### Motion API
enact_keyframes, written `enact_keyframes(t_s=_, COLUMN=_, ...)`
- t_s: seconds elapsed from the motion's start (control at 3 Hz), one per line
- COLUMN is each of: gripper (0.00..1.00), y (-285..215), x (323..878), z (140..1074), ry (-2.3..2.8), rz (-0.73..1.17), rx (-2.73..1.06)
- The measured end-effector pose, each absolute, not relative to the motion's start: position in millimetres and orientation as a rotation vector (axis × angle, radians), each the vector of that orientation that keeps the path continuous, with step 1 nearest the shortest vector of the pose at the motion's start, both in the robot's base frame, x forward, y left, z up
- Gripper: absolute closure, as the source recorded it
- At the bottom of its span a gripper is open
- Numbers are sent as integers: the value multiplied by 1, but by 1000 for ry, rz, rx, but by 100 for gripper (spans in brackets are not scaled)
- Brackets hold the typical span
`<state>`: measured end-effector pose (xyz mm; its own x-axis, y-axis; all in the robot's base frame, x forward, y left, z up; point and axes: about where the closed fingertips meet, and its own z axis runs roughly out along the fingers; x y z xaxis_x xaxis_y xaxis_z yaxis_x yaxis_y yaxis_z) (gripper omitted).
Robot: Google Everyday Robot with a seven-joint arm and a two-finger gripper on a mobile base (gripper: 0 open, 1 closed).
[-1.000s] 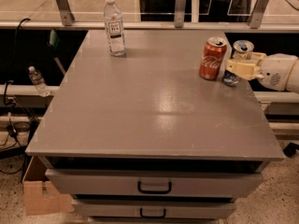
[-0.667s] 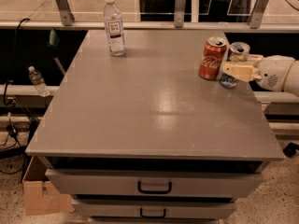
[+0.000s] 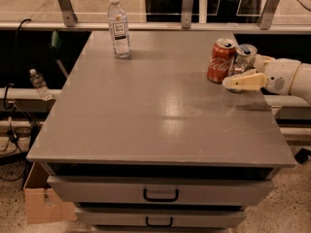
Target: Move redbull can near coke can
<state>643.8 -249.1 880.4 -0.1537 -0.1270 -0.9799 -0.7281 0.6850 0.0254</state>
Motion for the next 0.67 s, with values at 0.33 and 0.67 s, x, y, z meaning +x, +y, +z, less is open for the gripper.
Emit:
enact_keyframes(t_s=0.33, gripper=0, y=-249, x=644, z=881, ry=1669, rz=609, rx=-702)
enact_keyframes(t_s=0.67, gripper=0, y=-286, x=605, z=913, ry=1665, rz=486, rx=-734)
